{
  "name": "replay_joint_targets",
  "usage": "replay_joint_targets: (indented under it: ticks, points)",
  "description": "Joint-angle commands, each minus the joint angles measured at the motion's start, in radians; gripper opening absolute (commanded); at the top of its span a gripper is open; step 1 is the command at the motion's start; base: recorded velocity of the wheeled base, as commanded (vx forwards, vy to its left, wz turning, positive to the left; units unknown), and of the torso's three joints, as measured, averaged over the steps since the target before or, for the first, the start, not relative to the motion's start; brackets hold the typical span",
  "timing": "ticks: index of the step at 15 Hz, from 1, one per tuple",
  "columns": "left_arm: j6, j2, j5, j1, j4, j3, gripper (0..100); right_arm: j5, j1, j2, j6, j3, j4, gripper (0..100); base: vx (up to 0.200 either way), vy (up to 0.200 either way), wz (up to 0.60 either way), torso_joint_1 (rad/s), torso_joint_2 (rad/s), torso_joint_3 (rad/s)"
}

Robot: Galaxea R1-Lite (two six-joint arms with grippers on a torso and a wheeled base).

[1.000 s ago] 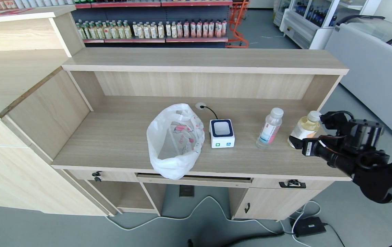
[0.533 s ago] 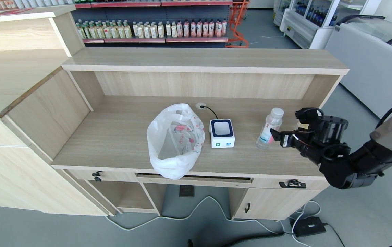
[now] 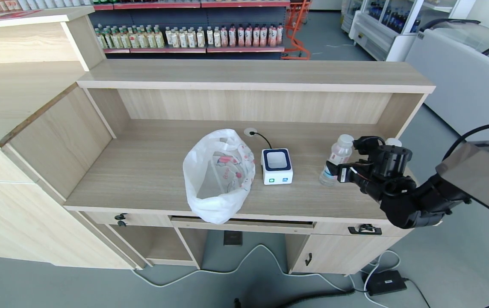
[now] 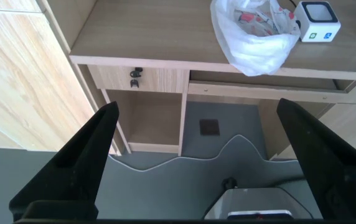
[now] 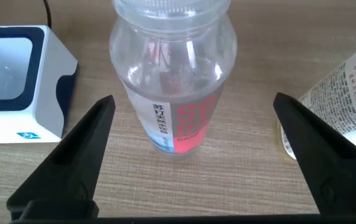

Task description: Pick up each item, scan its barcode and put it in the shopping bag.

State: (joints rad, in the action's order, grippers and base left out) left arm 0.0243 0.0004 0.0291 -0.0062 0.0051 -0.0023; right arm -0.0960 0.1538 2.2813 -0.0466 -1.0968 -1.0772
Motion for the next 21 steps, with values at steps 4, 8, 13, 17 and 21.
replay_joint_targets:
  ticks: [4, 8, 13, 17, 21]
  points:
    - [0.0, 0.0, 0.0, 0.0, -0.001, 0.001, 100, -0.001, 0.024, 0.055, 0.004, -0.124, 0.043, 100, 0.0, 0.0, 0.0, 0.0, 0.0, 0.0]
    - [0.0, 0.0, 0.0, 0.0, -0.001, -0.001, 100, 0.001, 0.035, 0.087, 0.002, -0.207, 0.085, 100, 0.0, 0.0, 0.0, 0.0, 0.0, 0.0]
    - [0.0, 0.0, 0.0, 0.0, 0.001, -0.001, 100, 0.002, 0.036, 0.13, 0.001, -0.264, 0.114, 100, 0.0, 0.0, 0.0, 0.0, 0.0, 0.0]
    - [0.0, 0.0, 0.0, 0.0, -0.001, -0.001, 100, 0.022, 0.038, 0.159, 0.002, -0.295, 0.114, 100, 0.0, 0.0, 0.0, 0.0, 0.0, 0.0]
    - [0.0, 0.0, 0.0, 0.0, -0.001, -0.001, 100, 0.038, 0.036, 0.181, 0.001, -0.362, 0.145, 100, 0.0, 0.0, 0.0, 0.0, 0.0, 0.0]
